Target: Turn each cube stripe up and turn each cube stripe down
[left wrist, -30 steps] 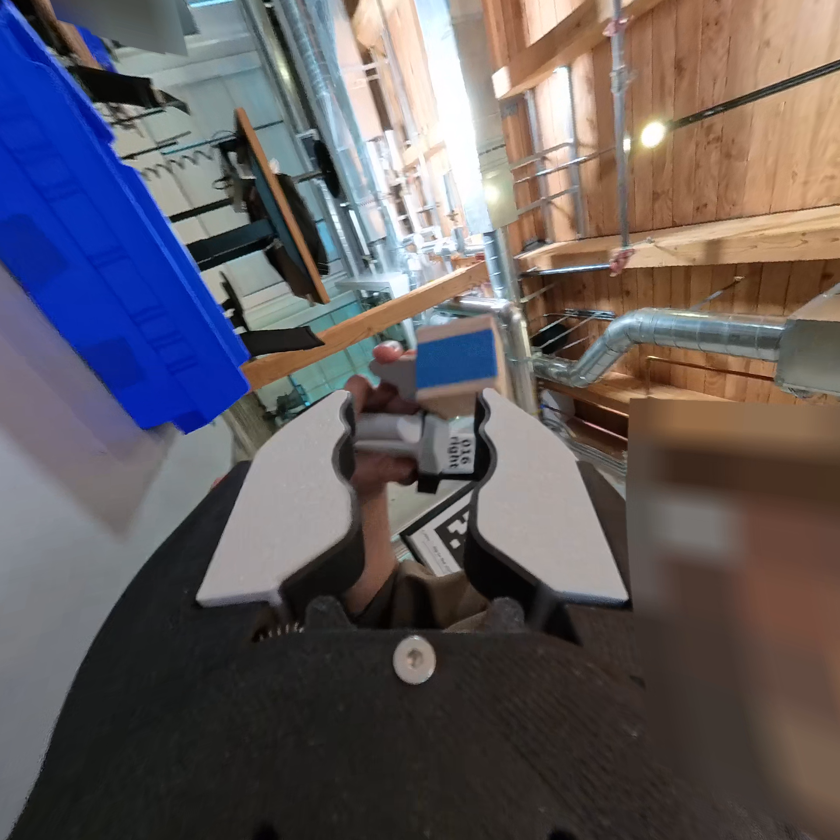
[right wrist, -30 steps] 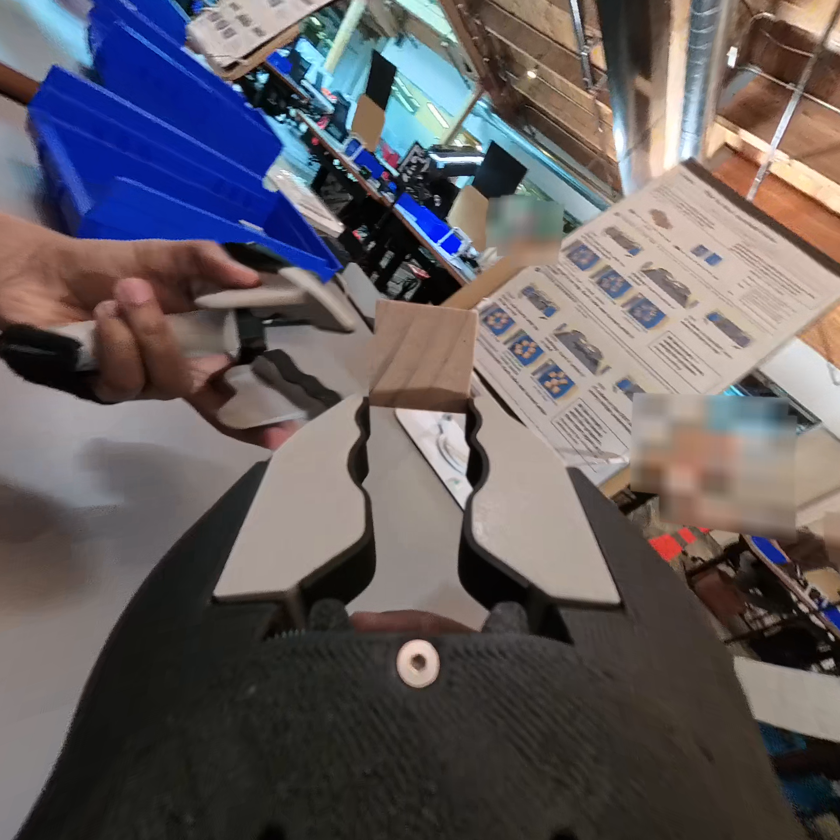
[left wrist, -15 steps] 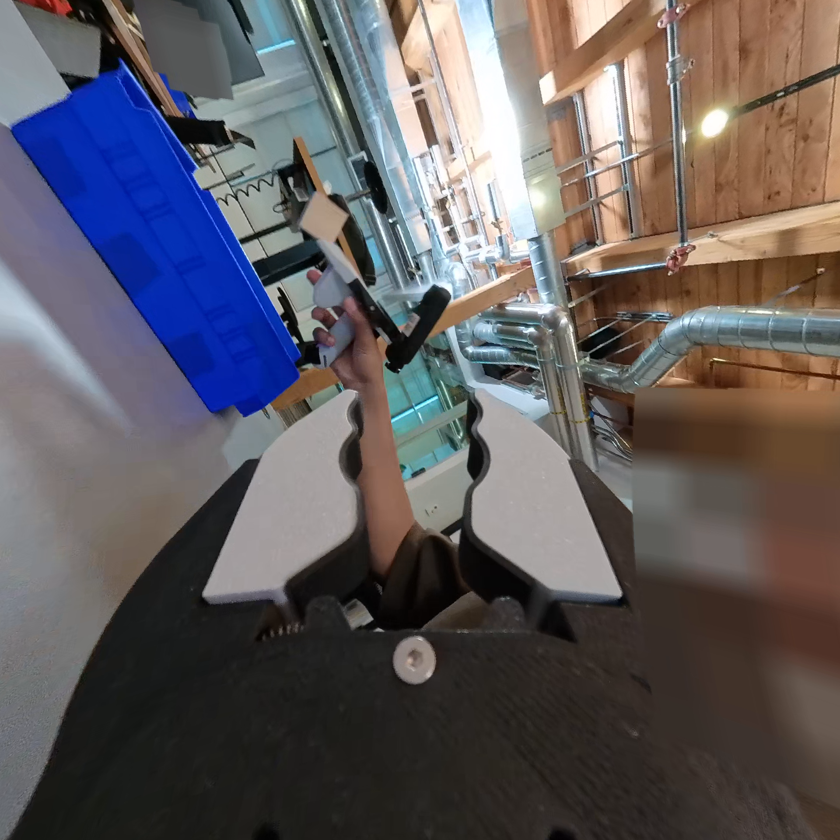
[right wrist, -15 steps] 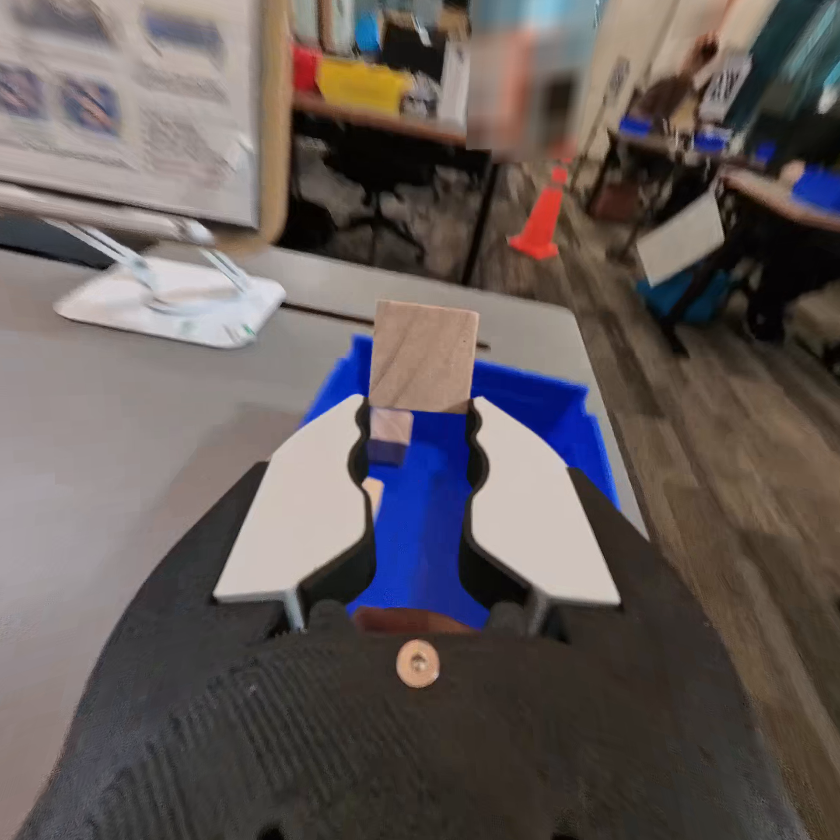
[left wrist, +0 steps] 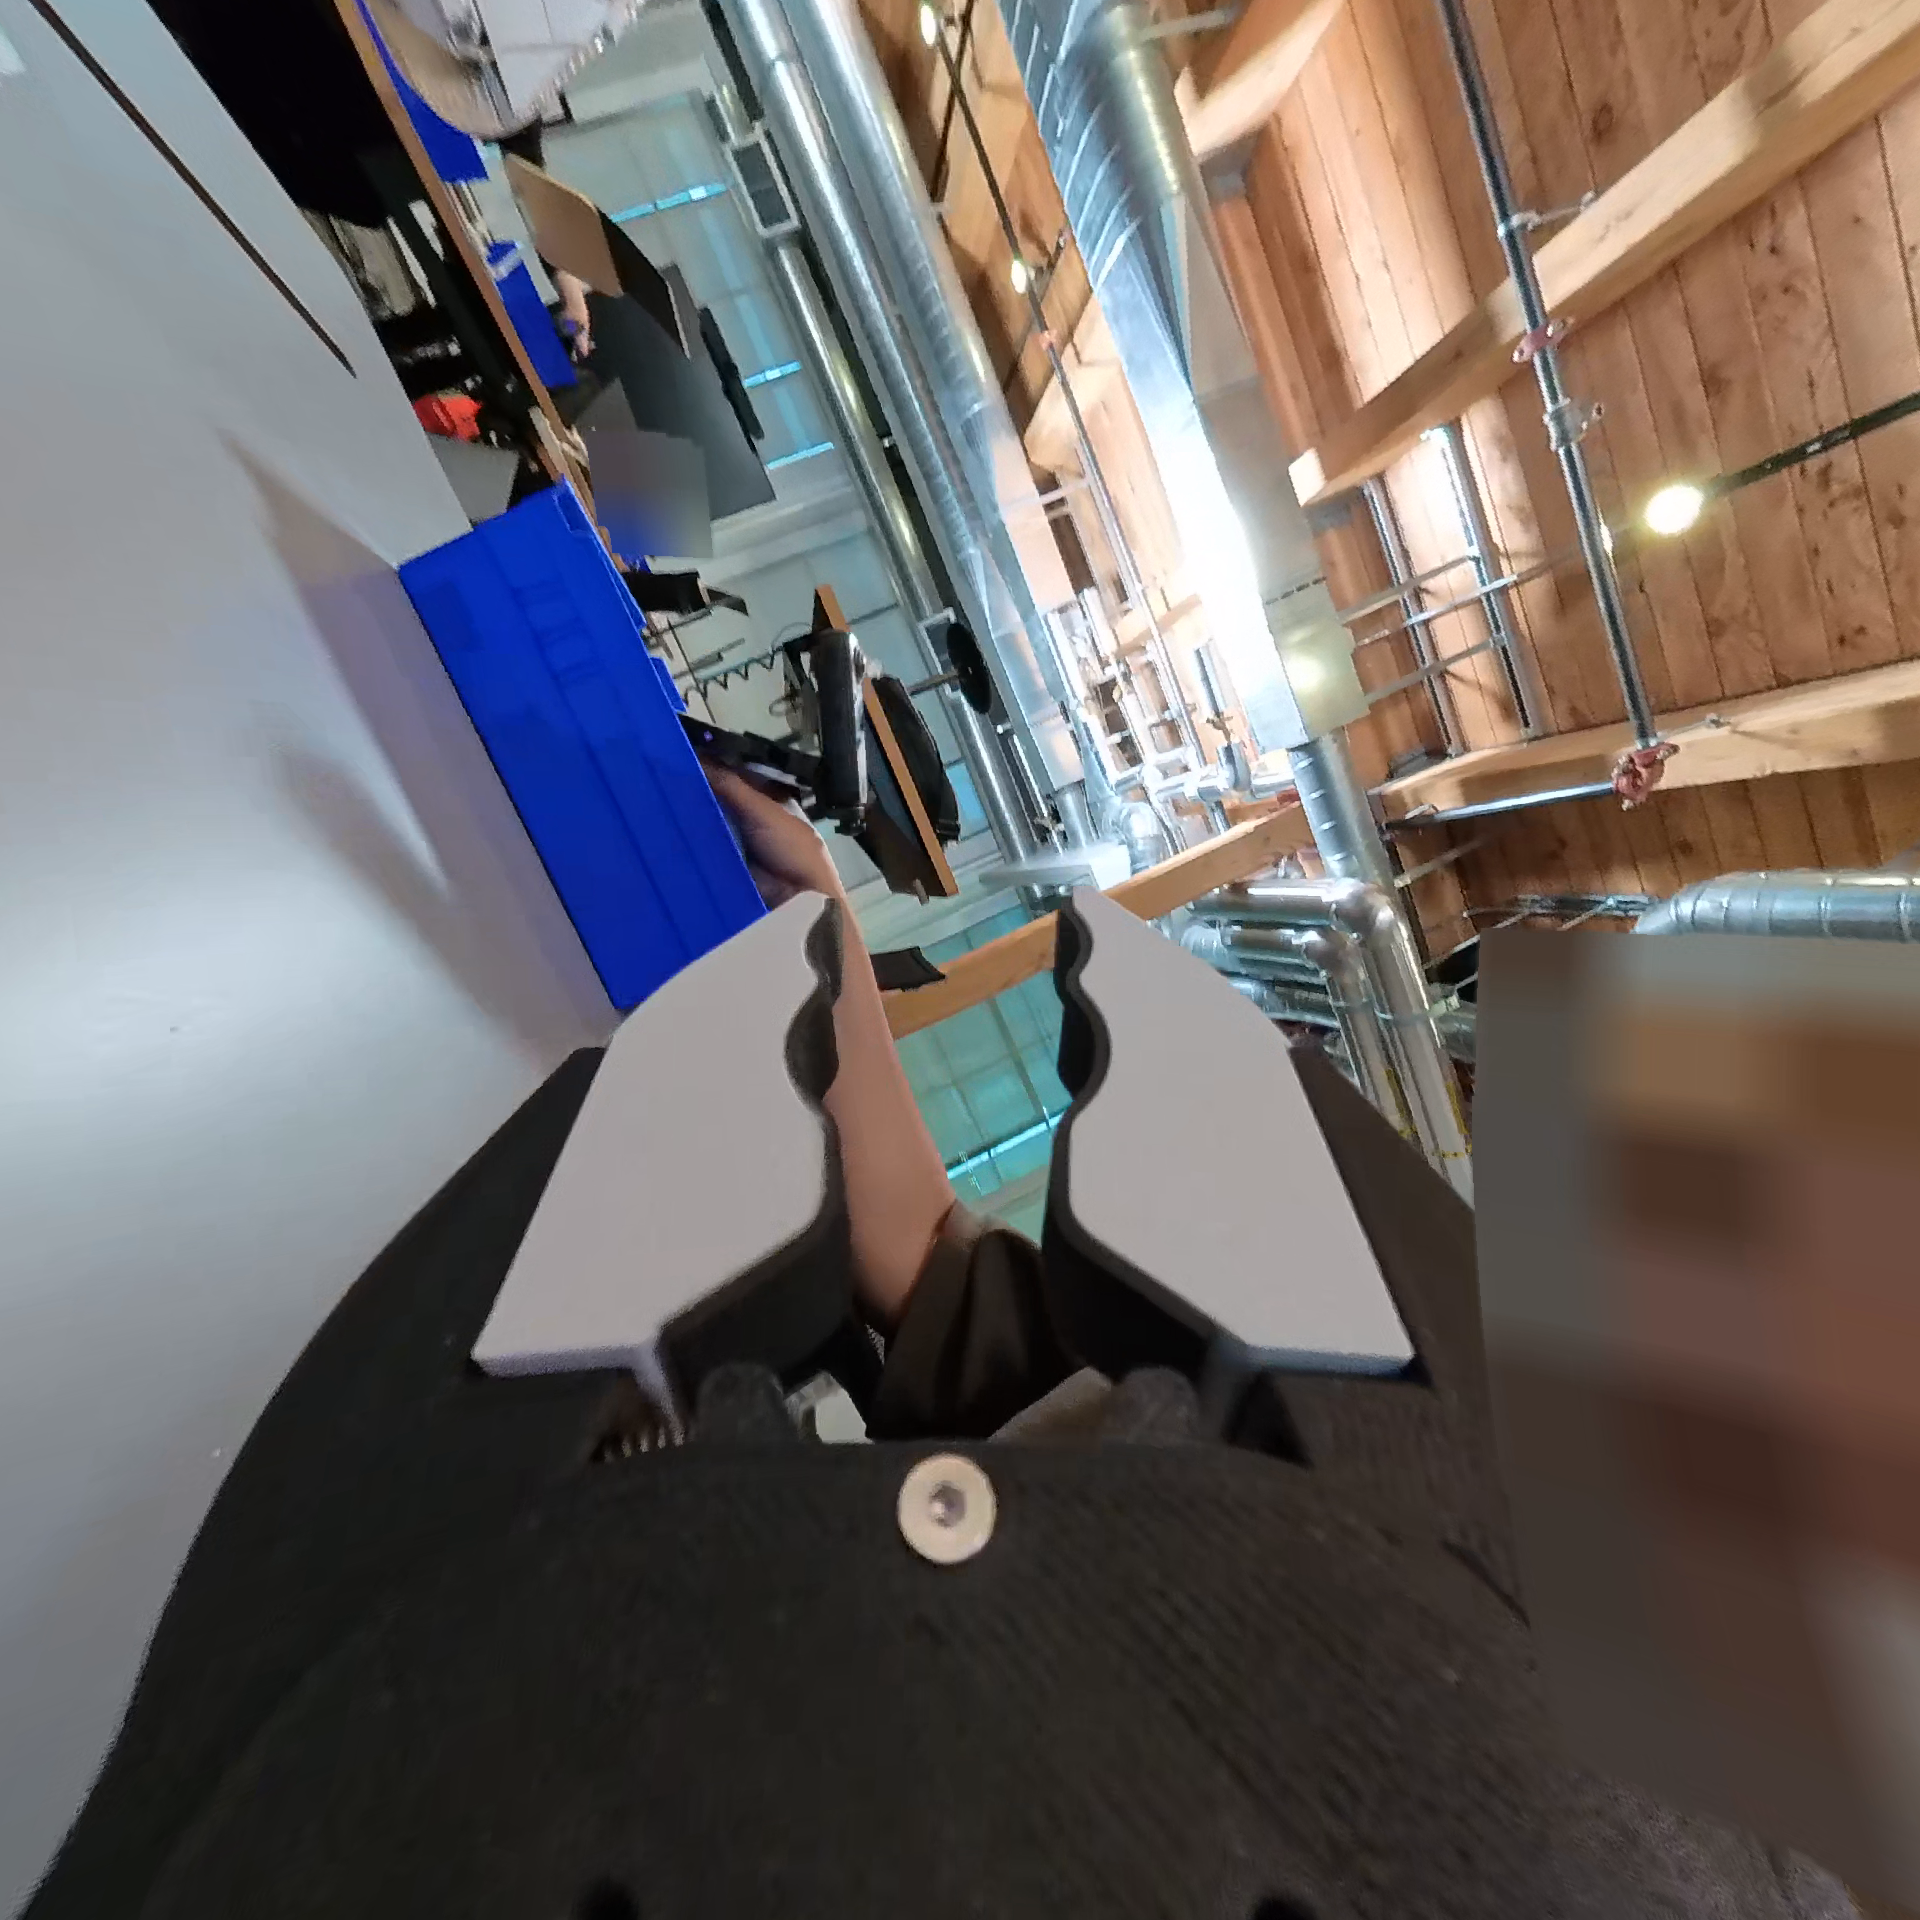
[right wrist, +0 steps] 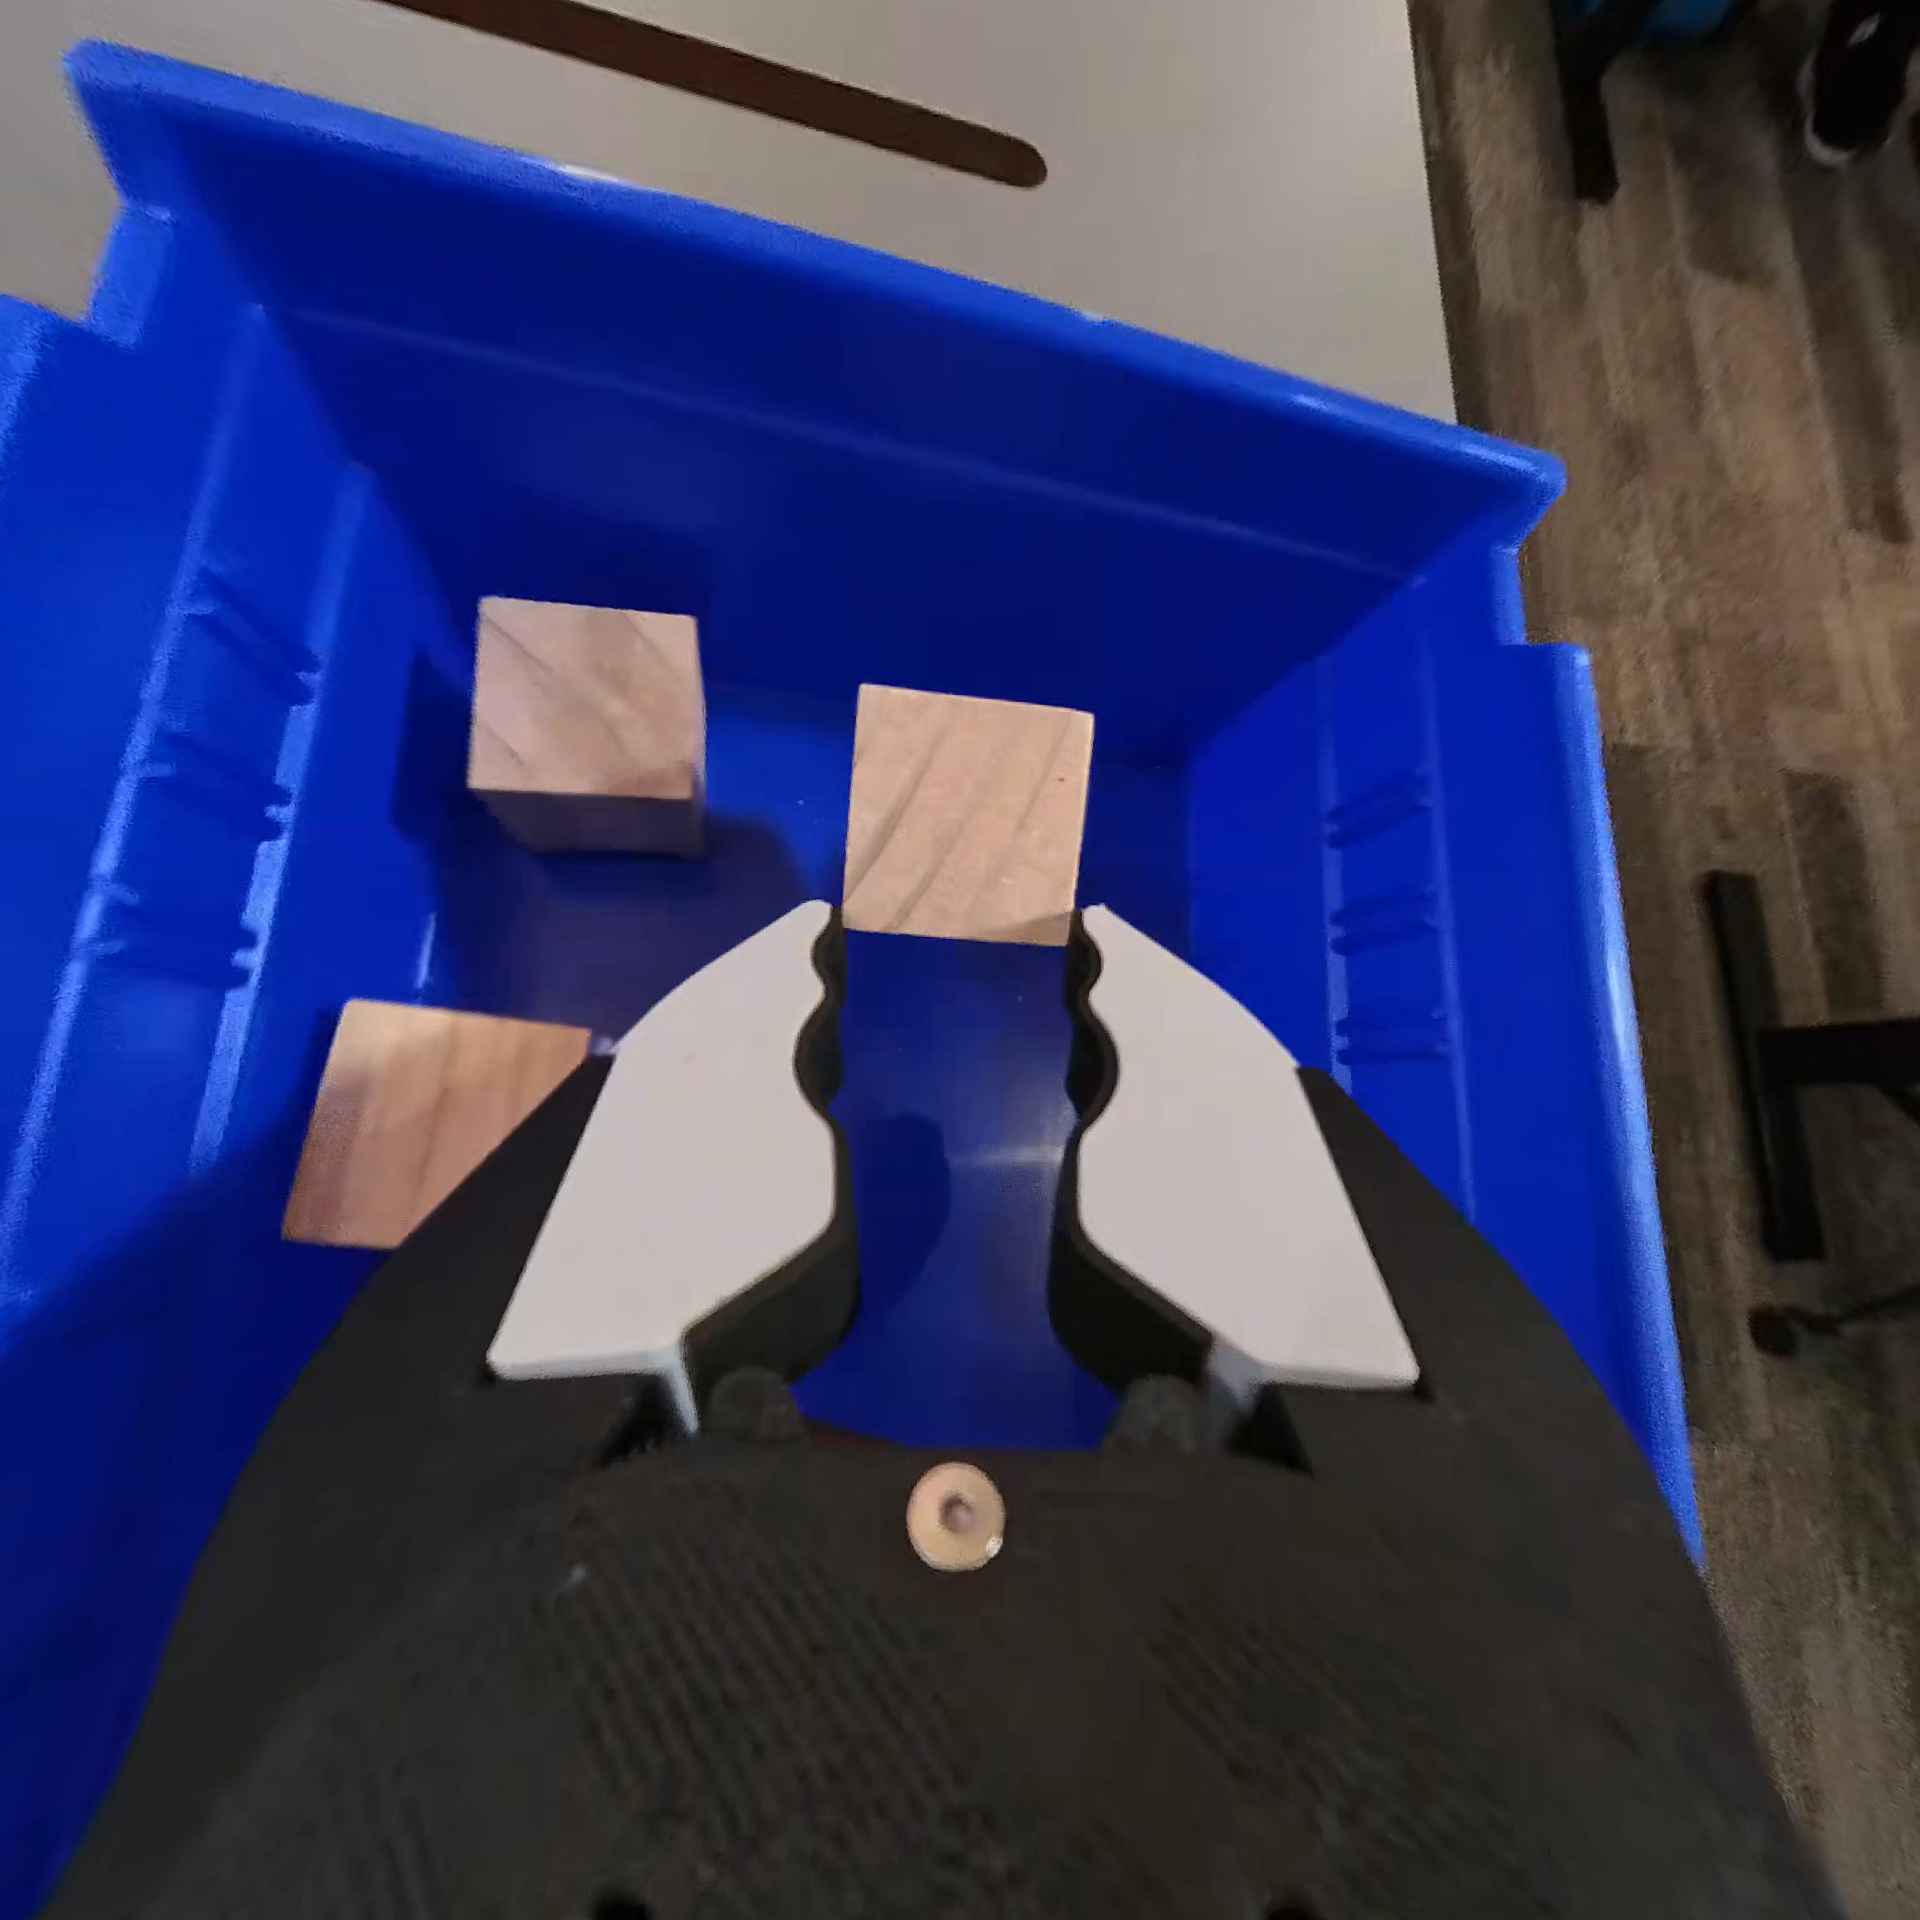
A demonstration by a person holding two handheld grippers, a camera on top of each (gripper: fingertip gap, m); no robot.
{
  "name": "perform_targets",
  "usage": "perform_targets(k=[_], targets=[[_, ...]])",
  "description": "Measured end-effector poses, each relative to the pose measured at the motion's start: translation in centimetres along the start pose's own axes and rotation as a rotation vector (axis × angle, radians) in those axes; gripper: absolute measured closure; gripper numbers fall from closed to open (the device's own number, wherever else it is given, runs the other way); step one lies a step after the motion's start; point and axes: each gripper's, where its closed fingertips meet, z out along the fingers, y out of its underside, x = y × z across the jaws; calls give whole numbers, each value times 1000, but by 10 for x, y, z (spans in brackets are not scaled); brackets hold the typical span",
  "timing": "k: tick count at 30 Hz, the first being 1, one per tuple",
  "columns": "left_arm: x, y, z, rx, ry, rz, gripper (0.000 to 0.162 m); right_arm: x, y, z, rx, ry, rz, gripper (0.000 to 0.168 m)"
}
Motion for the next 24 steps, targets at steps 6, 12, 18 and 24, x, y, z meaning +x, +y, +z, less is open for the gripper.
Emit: perform_targets(k=[6, 12, 18, 24], targets=[[5, -10, -21, 94, -13, 8, 124, 14, 7, 22, -63, -5, 99, 127], [5, -9, -23, 99, -20, 9, 125, 16, 4, 29, -62, -17, 120, 126], [1, -8, -21, 88, -25, 0, 125, 21, 5, 33, -82, 36, 56, 126], [0, -7, -21, 85, -28, -1, 125, 17, 7, 38, -109, 19, 48, 126]])
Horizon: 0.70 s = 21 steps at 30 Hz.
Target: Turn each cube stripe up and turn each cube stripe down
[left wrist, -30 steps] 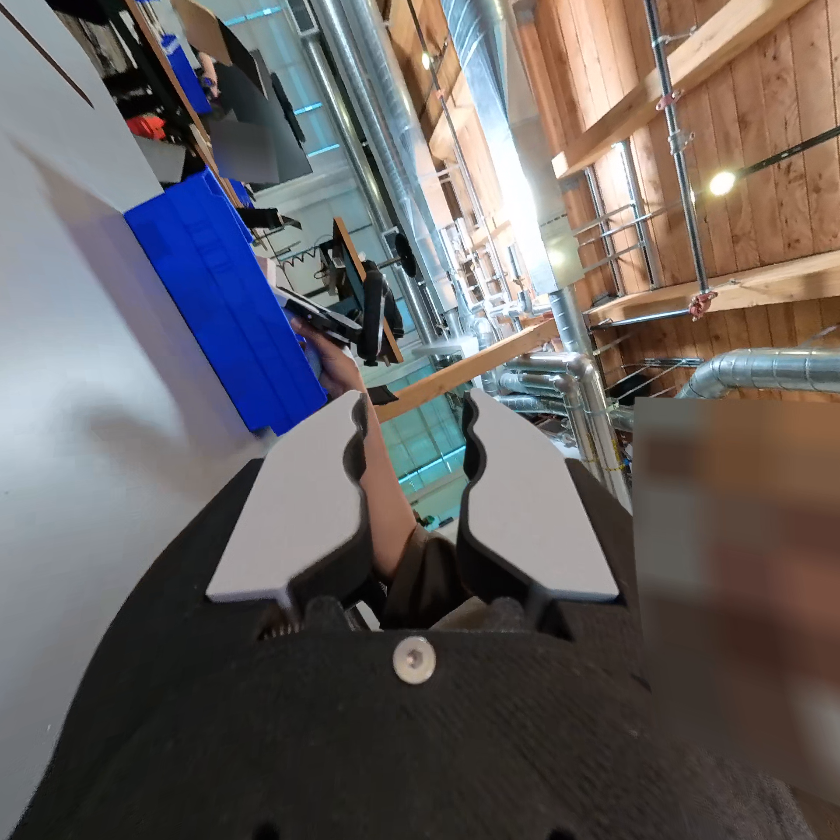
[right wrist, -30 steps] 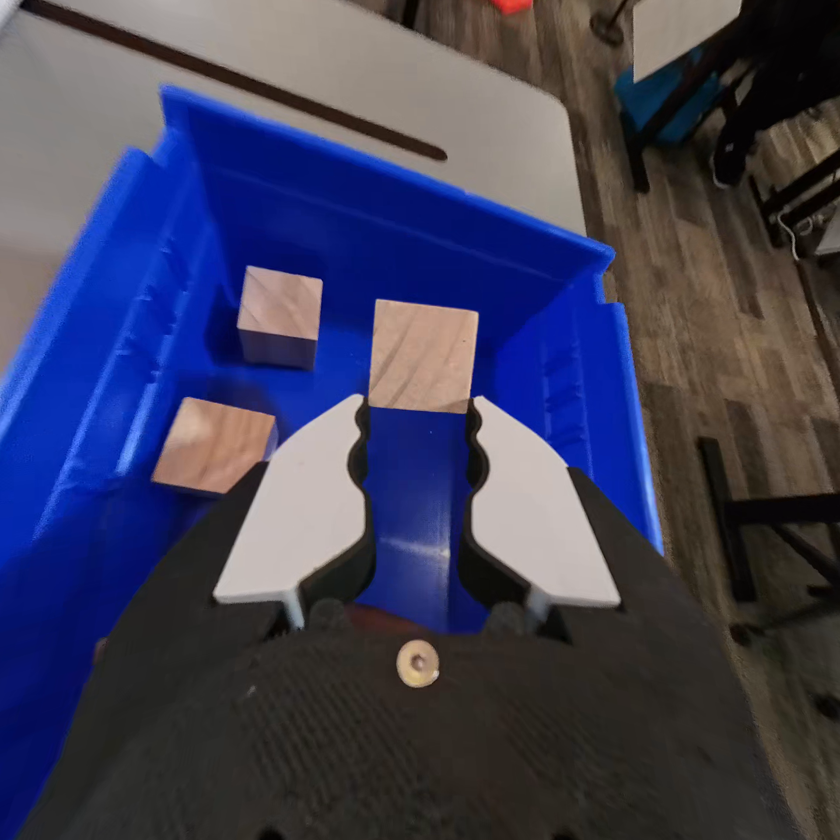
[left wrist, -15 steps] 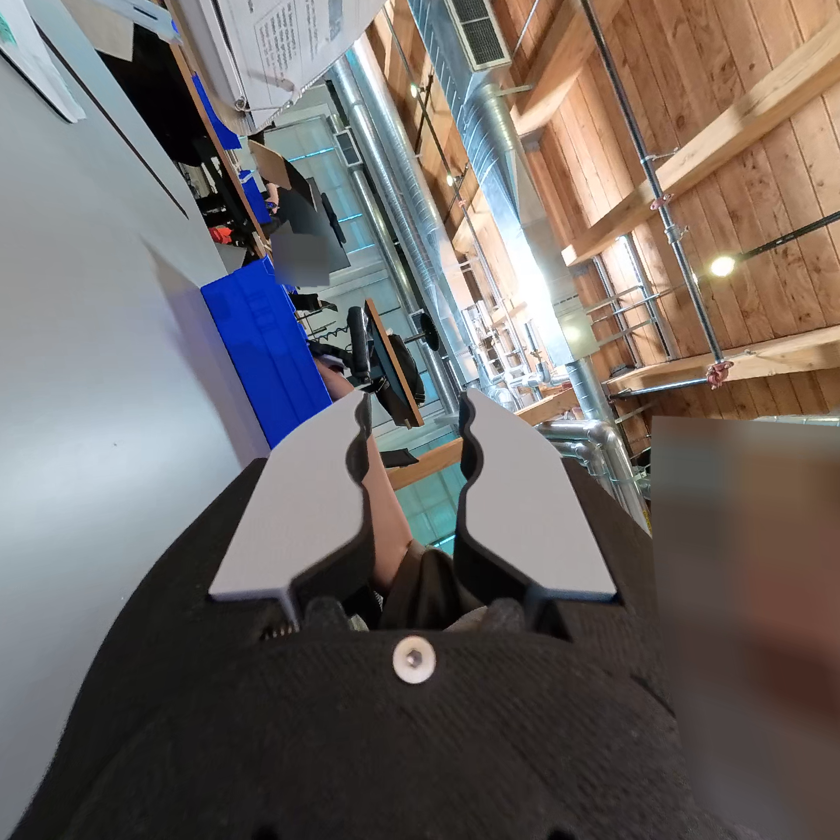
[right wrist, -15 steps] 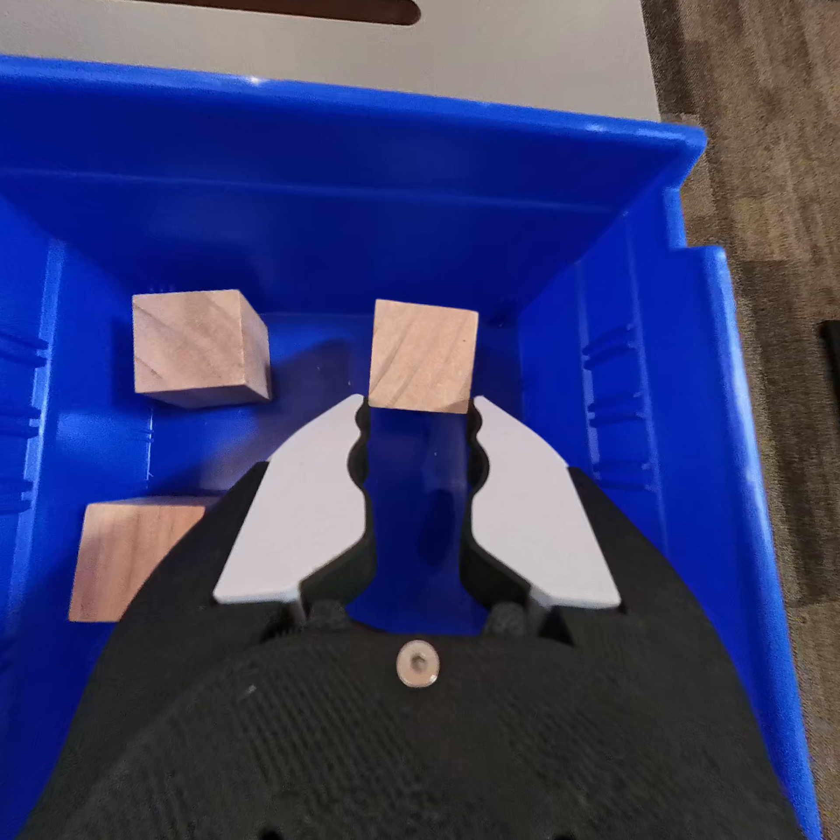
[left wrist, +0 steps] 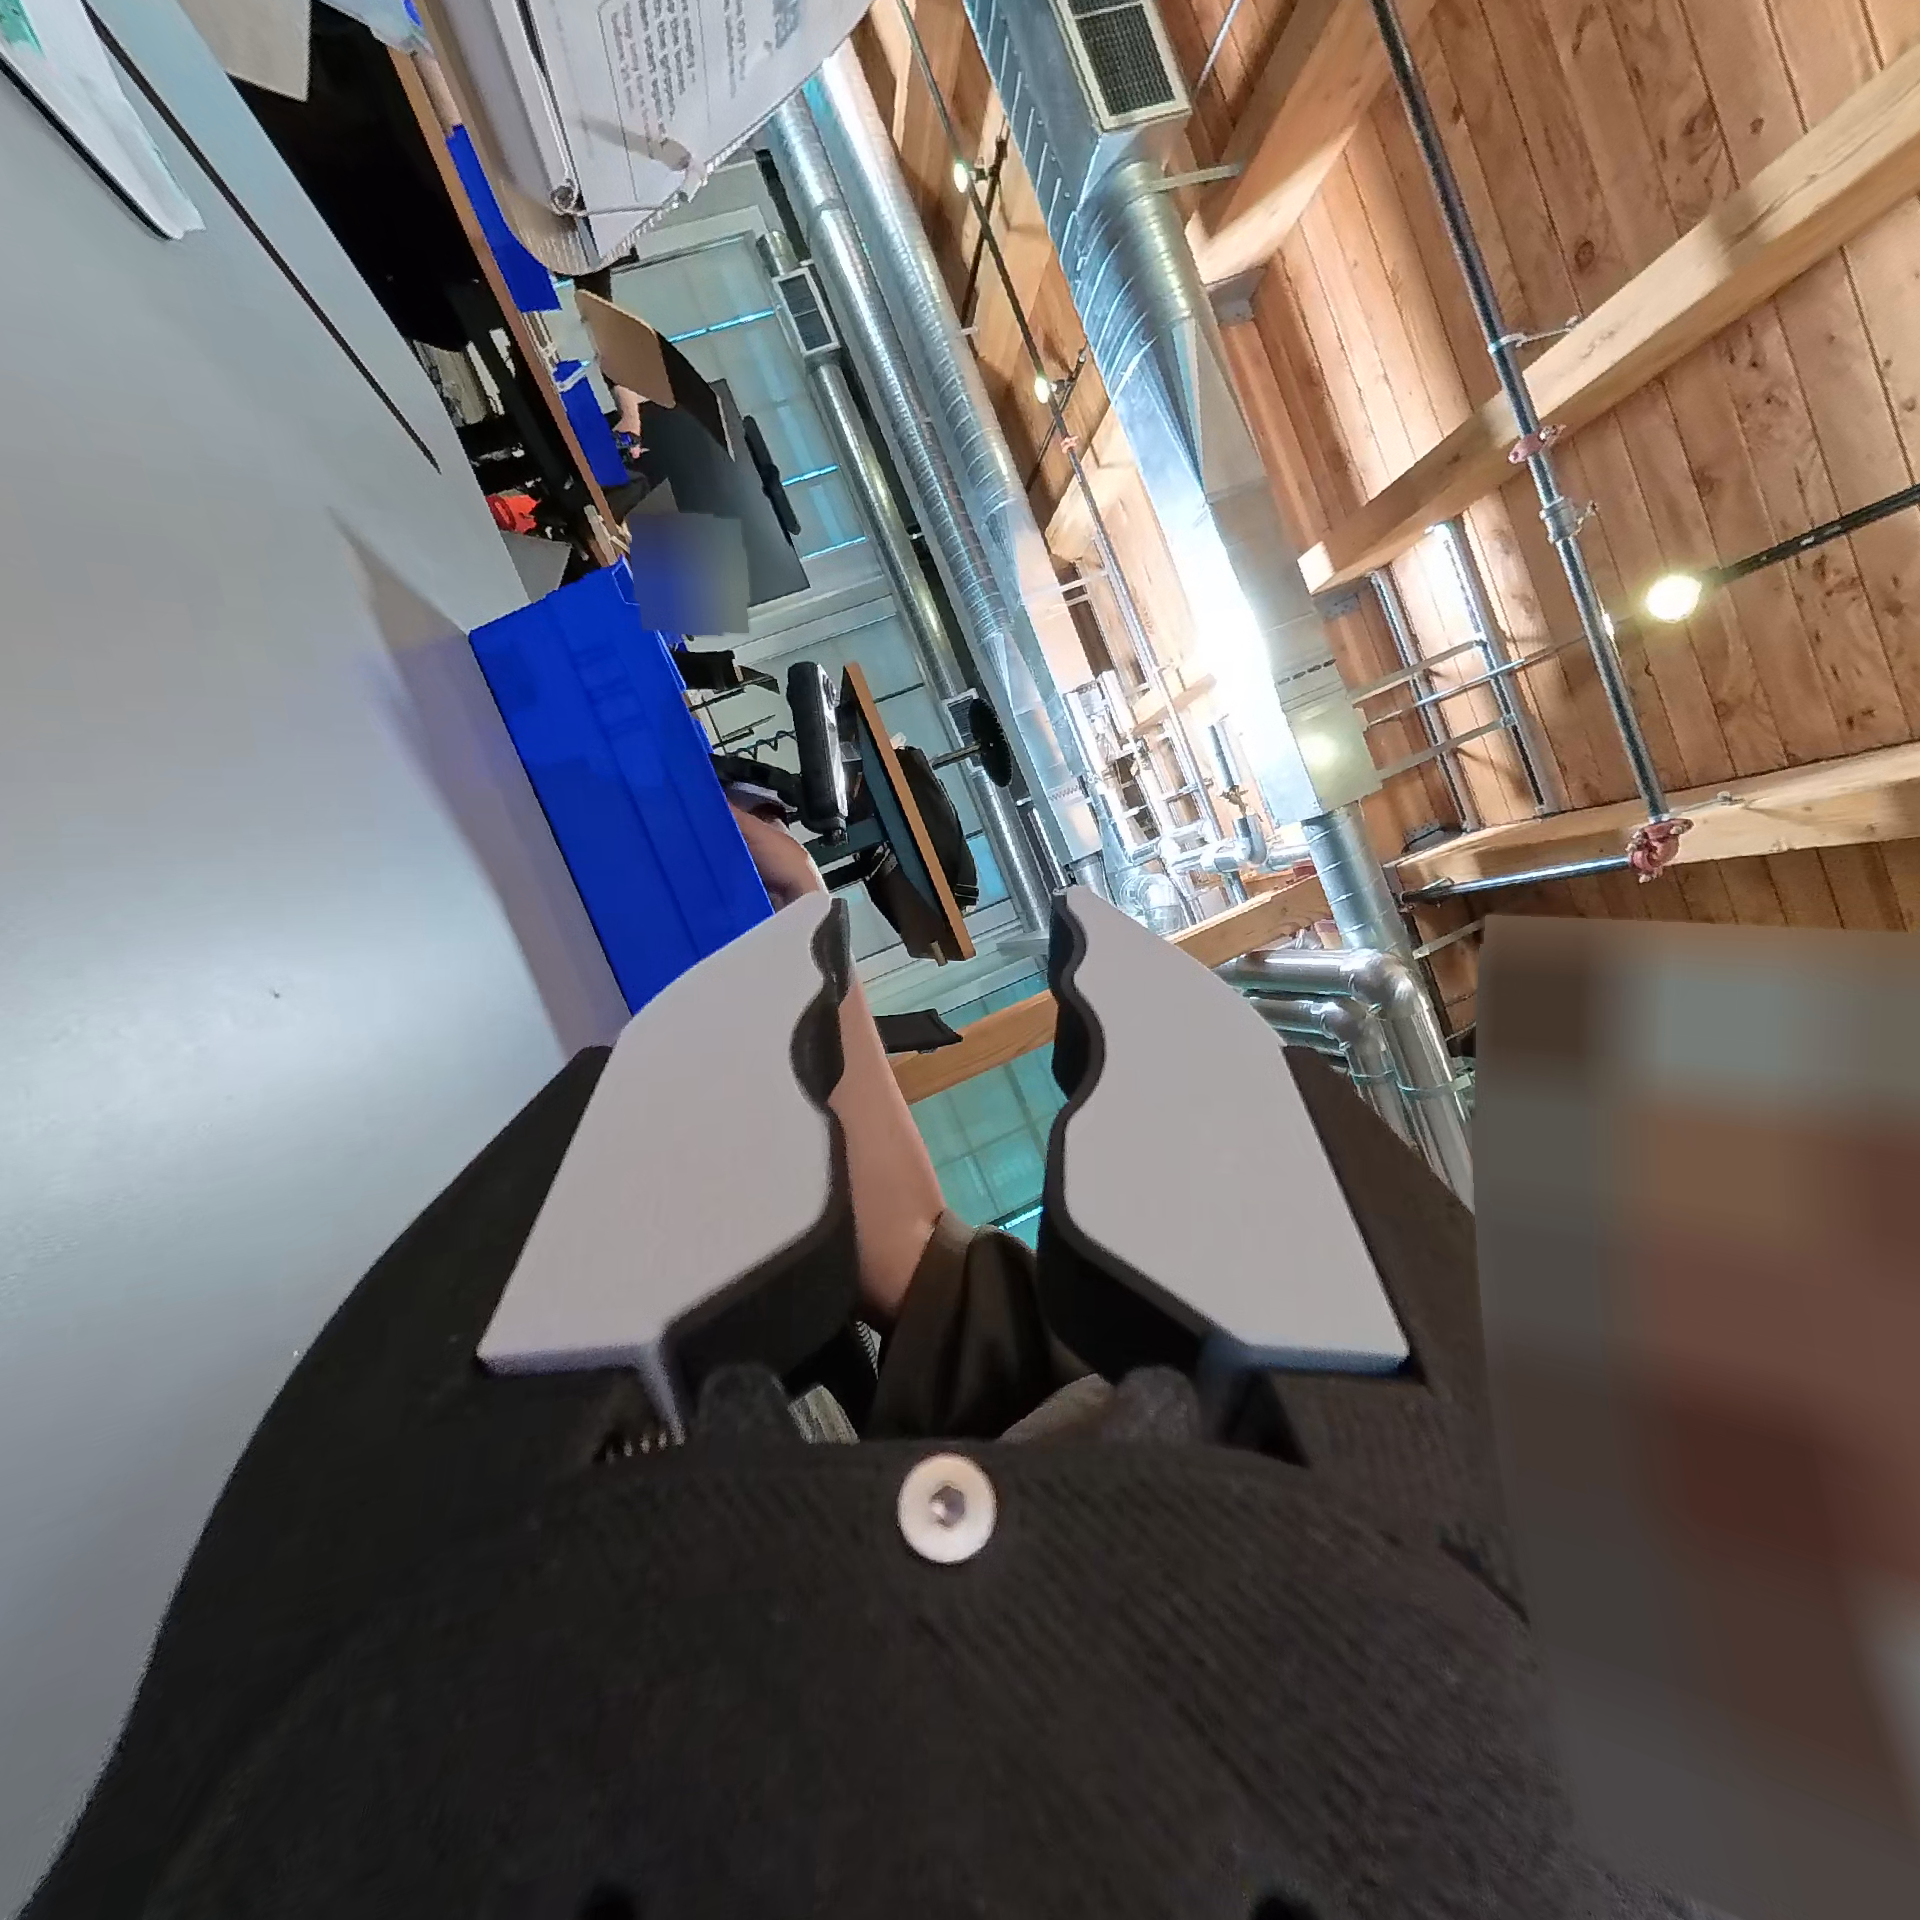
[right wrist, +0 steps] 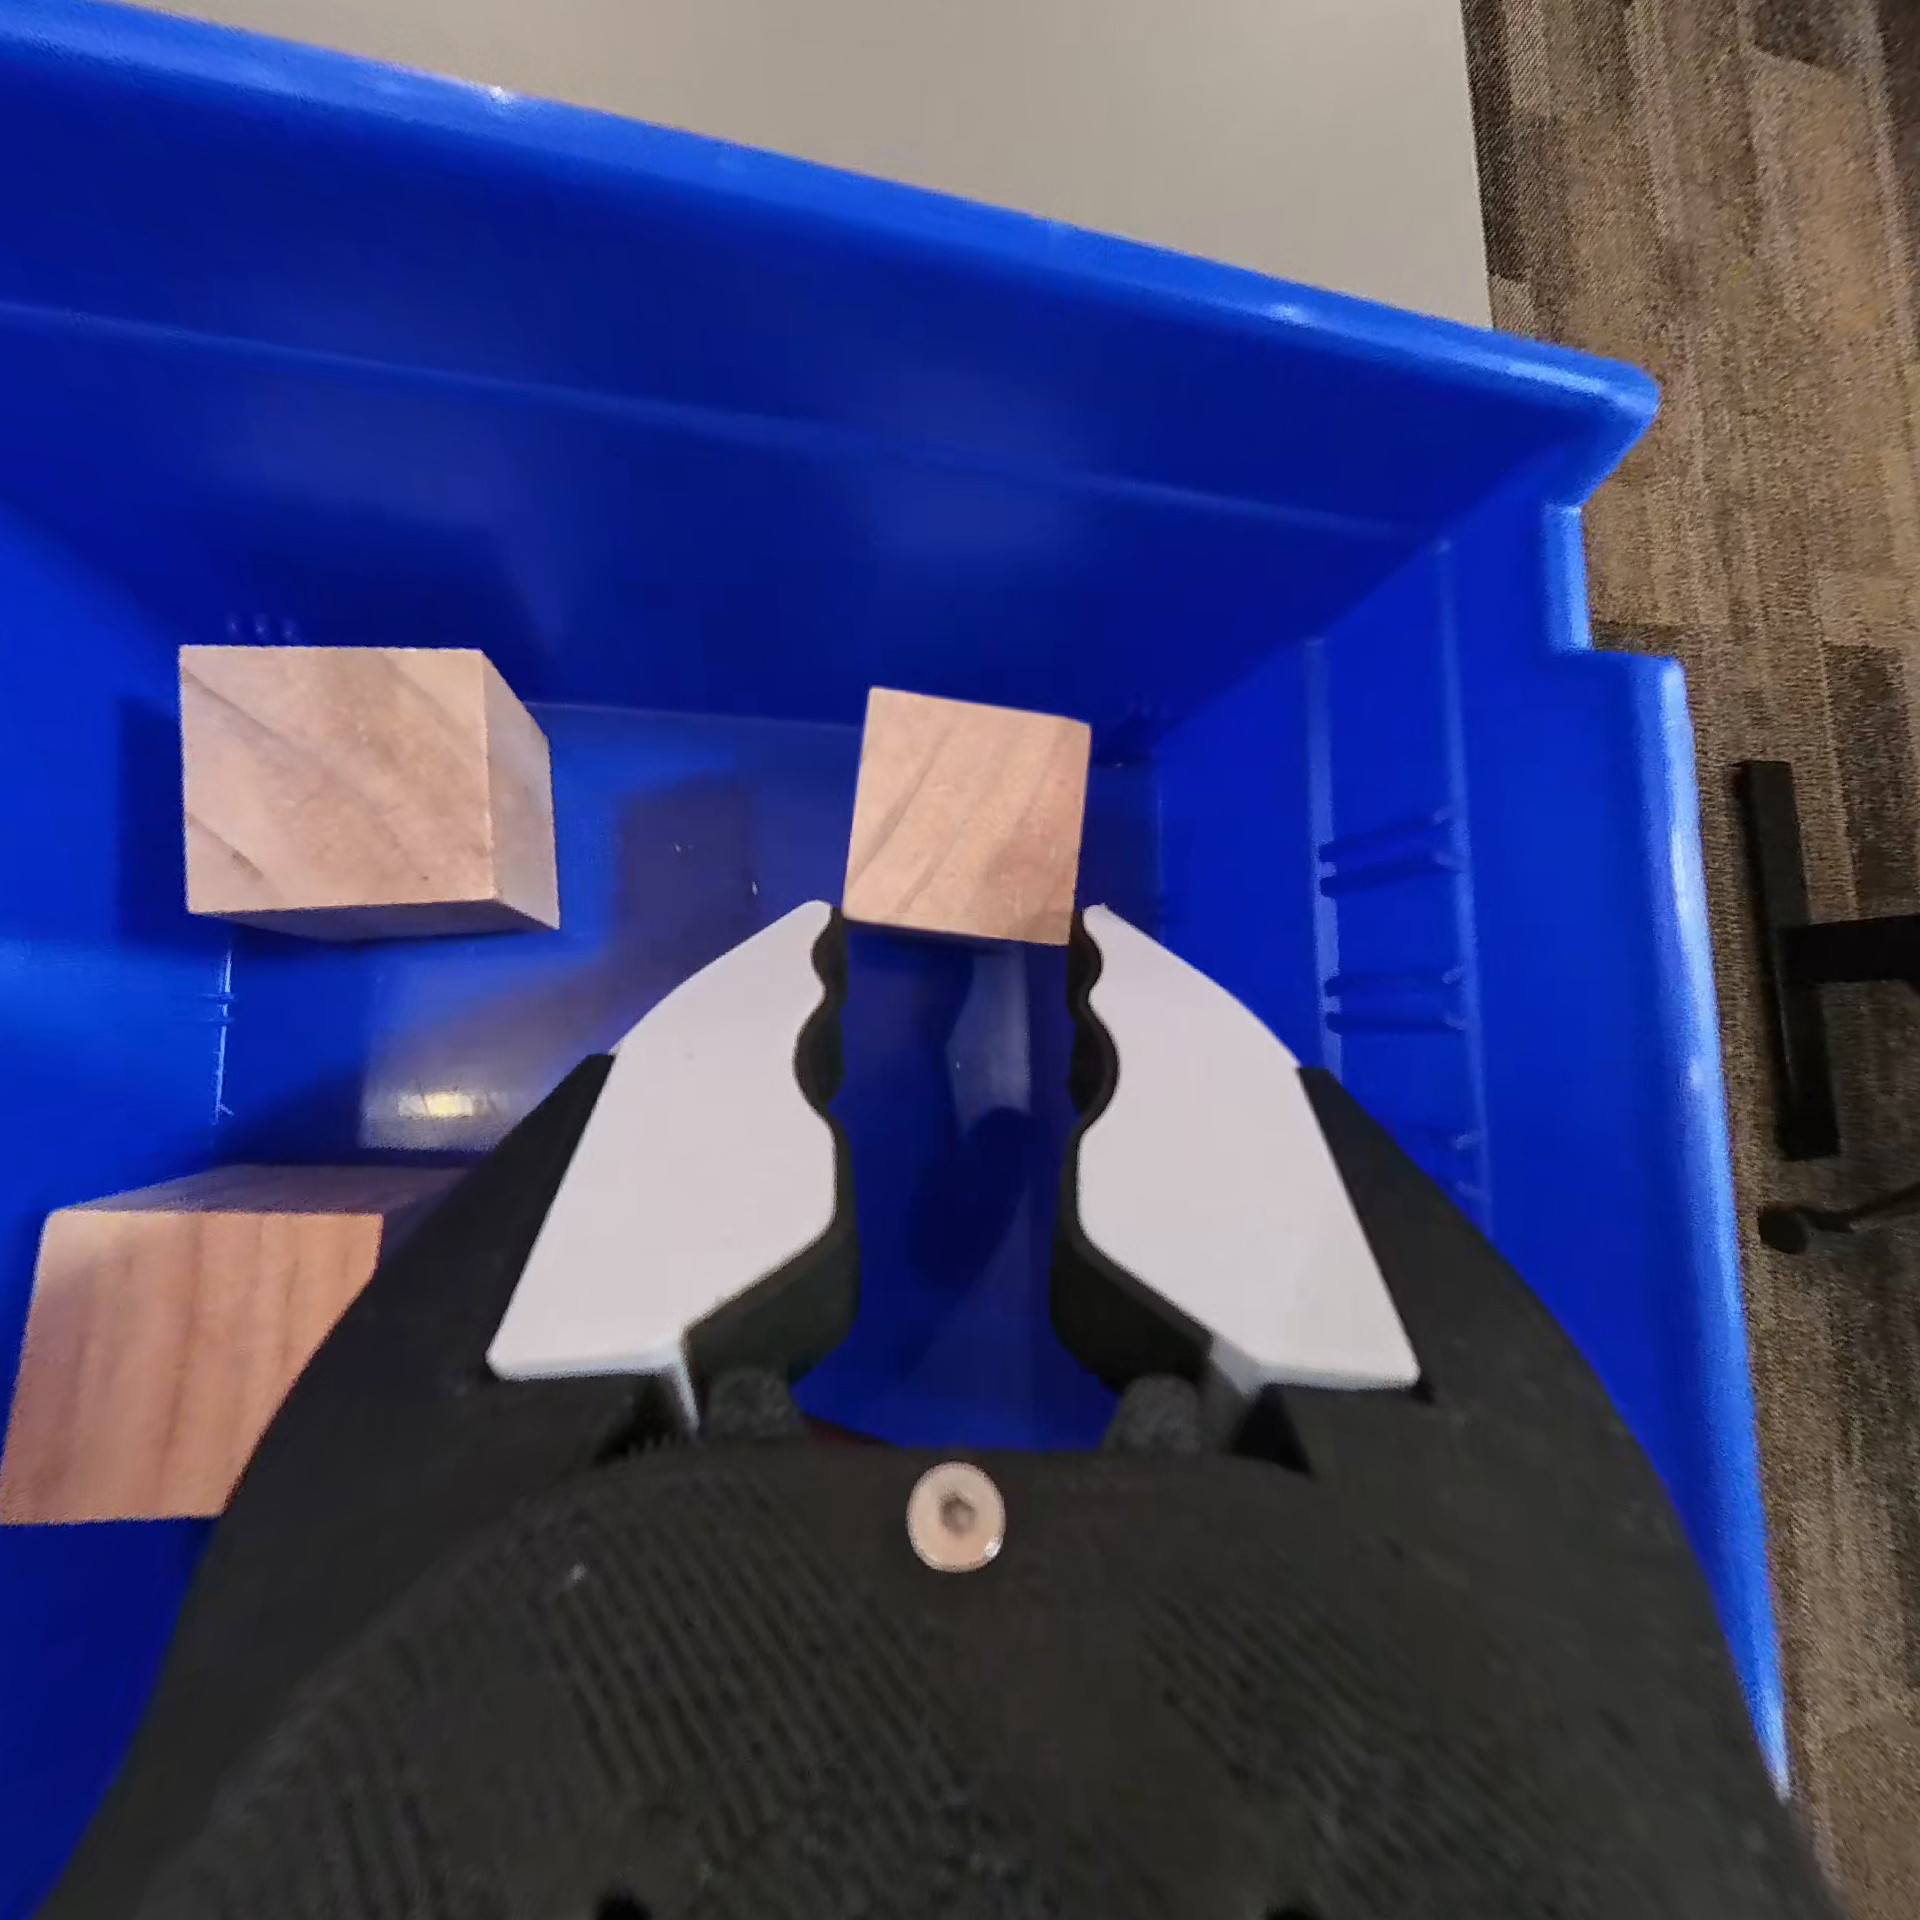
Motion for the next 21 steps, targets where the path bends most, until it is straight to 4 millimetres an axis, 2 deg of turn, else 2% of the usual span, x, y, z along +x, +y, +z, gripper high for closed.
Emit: perform_targets(k=[6, 12, 21], targets=[[-1, -1, 0, 0, -1, -5, 125, 1, -4, -5, 27, -15, 11, 126], [-1, -2, -1, -2, 3, -7, 125, 10, -25, -38, 134, -12, 37, 134], [-5, 1, 10, -43, 8, -17, 125, 5, -26, -59, 167, -14, -6, 134]])
